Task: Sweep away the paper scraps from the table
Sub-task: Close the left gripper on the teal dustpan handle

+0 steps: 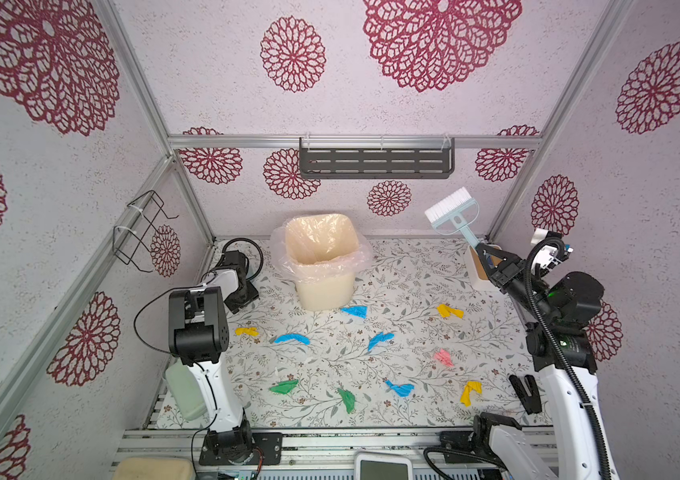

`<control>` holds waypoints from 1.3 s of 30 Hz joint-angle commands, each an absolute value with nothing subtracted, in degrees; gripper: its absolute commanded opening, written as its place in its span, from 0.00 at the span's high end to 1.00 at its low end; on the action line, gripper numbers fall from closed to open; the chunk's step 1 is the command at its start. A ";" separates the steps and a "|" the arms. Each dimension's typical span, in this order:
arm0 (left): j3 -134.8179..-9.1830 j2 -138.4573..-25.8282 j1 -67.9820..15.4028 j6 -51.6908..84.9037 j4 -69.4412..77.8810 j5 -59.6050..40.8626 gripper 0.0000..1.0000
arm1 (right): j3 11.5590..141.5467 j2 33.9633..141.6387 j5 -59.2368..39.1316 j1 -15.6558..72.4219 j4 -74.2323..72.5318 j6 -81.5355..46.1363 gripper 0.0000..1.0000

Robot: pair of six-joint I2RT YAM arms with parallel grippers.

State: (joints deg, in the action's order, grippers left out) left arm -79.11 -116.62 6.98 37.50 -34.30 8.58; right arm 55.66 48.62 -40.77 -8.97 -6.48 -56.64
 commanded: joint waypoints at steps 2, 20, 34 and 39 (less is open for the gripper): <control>-78.72 -116.19 5.96 36.20 -30.58 9.50 0.46 | 55.73 47.81 -41.40 -9.43 -8.59 -57.06 1.00; -79.43 -116.26 5.41 33.98 -31.43 10.63 0.57 | 55.11 47.46 -42.30 -10.46 -8.84 -57.31 1.00; -79.45 -115.97 5.31 33.69 -31.91 11.04 0.64 | 54.49 46.76 -42.89 -11.30 -9.14 -57.77 1.00; -78.96 -115.44 5.36 33.60 -31.82 11.25 0.66 | 54.23 46.63 -43.05 -11.54 -9.40 -58.07 1.00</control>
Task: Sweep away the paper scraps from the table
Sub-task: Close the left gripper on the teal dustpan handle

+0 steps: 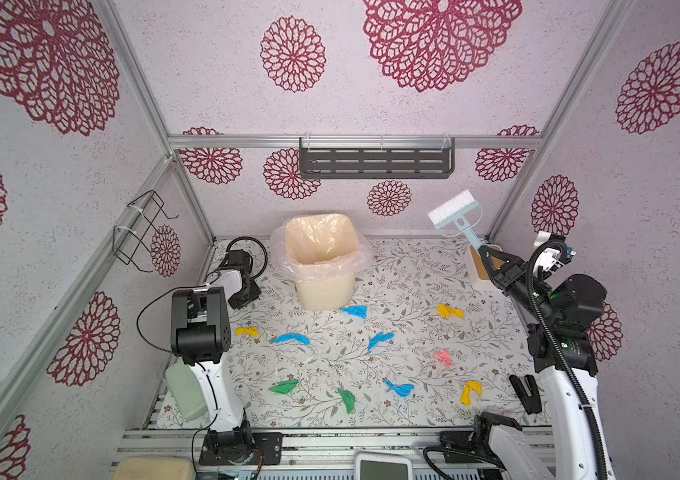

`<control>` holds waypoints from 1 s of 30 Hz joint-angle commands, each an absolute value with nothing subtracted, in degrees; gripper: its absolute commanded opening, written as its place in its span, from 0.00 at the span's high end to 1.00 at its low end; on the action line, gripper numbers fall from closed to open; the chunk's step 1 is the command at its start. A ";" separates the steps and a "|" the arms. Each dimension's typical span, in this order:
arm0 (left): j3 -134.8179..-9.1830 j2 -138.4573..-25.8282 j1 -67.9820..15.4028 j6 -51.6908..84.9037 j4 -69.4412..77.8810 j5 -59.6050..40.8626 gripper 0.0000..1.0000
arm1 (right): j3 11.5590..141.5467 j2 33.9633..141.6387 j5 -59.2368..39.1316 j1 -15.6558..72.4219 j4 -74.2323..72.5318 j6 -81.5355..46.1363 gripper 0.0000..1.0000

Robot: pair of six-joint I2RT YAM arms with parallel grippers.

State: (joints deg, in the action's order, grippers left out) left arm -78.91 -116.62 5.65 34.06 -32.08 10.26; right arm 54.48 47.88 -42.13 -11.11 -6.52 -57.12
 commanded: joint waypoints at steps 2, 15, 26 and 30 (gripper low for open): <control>-78.95 -115.49 5.39 33.46 -31.77 11.26 0.67 | 54.23 46.59 -43.13 -11.64 -9.49 -58.10 1.00; -79.72 -115.27 5.36 32.18 -32.66 11.51 0.68 | 53.96 46.45 -43.29 -12.02 -9.83 -58.58 1.00; -80.51 -115.80 5.35 31.56 -33.10 11.23 0.80 | 54.06 46.49 -43.25 -12.13 -10.19 -59.02 1.00; -80.43 -115.64 5.36 31.46 -33.05 11.34 0.84 | 54.18 46.61 -43.26 -12.13 -10.28 -58.98 1.00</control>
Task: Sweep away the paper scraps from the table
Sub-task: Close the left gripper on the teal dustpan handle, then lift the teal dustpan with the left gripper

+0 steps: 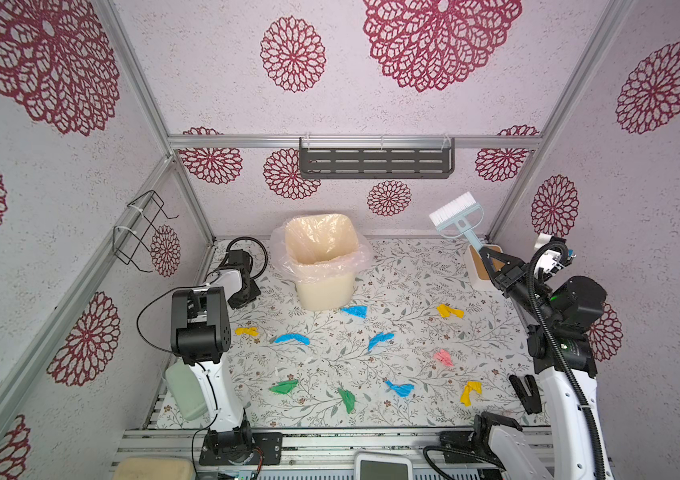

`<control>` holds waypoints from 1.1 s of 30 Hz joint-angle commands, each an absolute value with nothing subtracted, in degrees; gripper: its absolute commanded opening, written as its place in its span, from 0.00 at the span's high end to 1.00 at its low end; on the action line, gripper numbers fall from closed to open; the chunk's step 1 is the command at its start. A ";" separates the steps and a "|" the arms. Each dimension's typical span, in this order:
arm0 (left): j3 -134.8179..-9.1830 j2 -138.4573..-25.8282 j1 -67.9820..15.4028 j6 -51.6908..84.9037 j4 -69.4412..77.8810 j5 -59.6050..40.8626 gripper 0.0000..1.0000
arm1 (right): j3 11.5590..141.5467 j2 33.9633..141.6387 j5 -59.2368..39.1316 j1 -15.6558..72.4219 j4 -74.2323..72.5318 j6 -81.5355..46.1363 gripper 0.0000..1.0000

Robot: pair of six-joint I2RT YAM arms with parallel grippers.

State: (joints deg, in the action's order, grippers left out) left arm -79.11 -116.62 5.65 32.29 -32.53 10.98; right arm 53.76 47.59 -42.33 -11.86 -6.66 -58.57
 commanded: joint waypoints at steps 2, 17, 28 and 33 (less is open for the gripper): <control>-80.33 -115.47 5.36 31.44 -33.05 11.44 0.87 | 54.14 46.67 -43.25 -12.12 -10.30 -59.13 1.00; -77.67 -109.76 5.36 31.73 -32.61 13.09 1.00 | 53.79 46.96 -43.50 -12.13 -9.84 -58.65 1.00; -77.36 -96.29 4.47 30.29 -36.01 16.38 1.00 | 54.69 46.39 -43.37 -12.16 -3.55 -54.17 1.00; -81.21 -89.65 2.37 27.47 -39.92 18.75 1.00 | 59.96 47.99 -43.08 -12.19 9.77 -44.42 1.00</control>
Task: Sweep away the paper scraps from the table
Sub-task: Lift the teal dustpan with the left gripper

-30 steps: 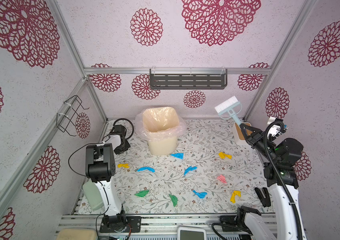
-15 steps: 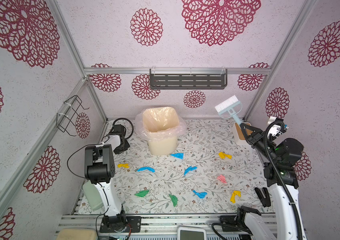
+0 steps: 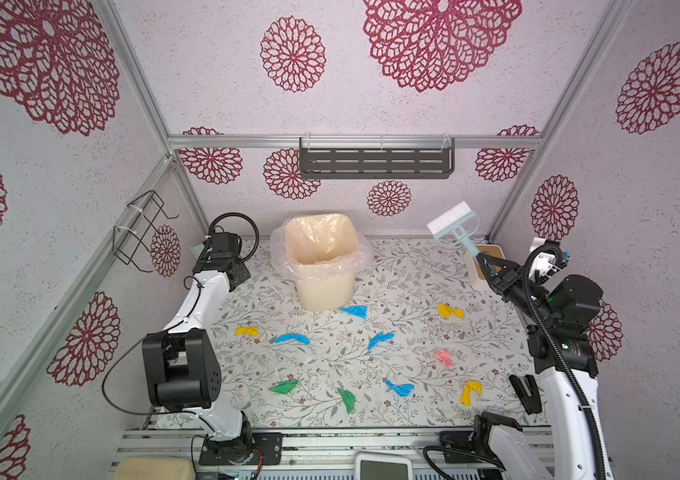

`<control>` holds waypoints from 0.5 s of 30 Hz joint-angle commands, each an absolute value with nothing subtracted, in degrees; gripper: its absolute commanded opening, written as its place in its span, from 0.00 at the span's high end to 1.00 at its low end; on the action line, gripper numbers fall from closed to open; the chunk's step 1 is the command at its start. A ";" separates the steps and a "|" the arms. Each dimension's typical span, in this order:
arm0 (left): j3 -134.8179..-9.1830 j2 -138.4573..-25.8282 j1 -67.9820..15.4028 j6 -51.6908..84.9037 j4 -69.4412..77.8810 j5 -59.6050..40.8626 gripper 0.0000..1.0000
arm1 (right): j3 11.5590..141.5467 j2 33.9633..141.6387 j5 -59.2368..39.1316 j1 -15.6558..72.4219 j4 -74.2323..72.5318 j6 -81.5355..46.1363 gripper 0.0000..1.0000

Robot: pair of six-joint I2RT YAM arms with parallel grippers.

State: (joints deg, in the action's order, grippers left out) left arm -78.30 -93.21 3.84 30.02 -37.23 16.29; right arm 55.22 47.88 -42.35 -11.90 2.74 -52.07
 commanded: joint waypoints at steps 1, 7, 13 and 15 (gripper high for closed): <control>-82.64 -88.45 1.72 26.76 -41.18 19.01 1.00 | 61.72 48.59 -42.80 -12.15 13.88 -41.53 1.00; -93.26 -84.01 -5.22 20.48 -49.70 20.71 1.00 | 70.28 51.93 -38.89 -12.15 34.05 -28.18 1.00; -105.59 -84.54 -15.95 13.72 -58.75 22.13 1.00 | 76.00 53.88 -31.32 -12.17 48.44 -19.56 1.00; -109.36 -85.45 -19.23 11.73 -61.74 21.42 1.00 | 77.39 54.31 -28.82 -12.09 52.15 -17.60 1.00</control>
State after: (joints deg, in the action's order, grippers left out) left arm -105.69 -84.88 -16.47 16.71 -54.72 21.04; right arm 74.46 54.19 -34.15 -11.97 43.00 -24.64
